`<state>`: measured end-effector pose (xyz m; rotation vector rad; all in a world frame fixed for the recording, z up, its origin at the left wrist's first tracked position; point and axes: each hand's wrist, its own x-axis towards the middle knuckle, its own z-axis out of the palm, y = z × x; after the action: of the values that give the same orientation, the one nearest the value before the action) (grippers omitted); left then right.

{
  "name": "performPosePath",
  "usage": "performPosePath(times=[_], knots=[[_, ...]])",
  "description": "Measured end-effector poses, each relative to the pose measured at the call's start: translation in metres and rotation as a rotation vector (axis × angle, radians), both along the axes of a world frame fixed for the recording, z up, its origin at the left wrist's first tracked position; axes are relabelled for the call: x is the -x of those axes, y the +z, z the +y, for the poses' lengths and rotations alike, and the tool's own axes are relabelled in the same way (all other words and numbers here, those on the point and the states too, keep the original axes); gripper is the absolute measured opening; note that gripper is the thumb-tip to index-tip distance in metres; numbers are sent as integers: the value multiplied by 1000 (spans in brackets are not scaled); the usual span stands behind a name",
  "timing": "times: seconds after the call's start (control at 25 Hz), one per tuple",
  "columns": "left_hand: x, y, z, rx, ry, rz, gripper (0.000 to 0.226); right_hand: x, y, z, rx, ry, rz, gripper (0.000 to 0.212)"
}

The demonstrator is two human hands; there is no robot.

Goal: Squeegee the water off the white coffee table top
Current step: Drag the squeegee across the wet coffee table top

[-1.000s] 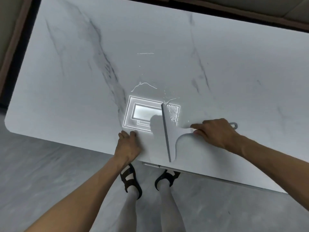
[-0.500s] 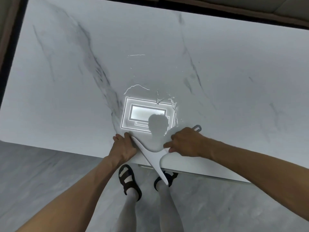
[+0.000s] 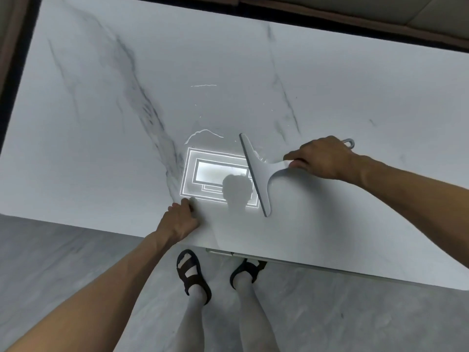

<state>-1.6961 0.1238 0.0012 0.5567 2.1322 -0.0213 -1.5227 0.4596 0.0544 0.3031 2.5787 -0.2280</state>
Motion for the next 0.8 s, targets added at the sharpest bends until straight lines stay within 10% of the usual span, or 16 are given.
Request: performPosePath(times=[0.44,0.8], knots=[[52,6,-76,-216,610,416,17,105,-62,-215,375,392,119,39],[48,-2,-54,-149,544,281,20,109,-45,-86,153,69,116,31]])
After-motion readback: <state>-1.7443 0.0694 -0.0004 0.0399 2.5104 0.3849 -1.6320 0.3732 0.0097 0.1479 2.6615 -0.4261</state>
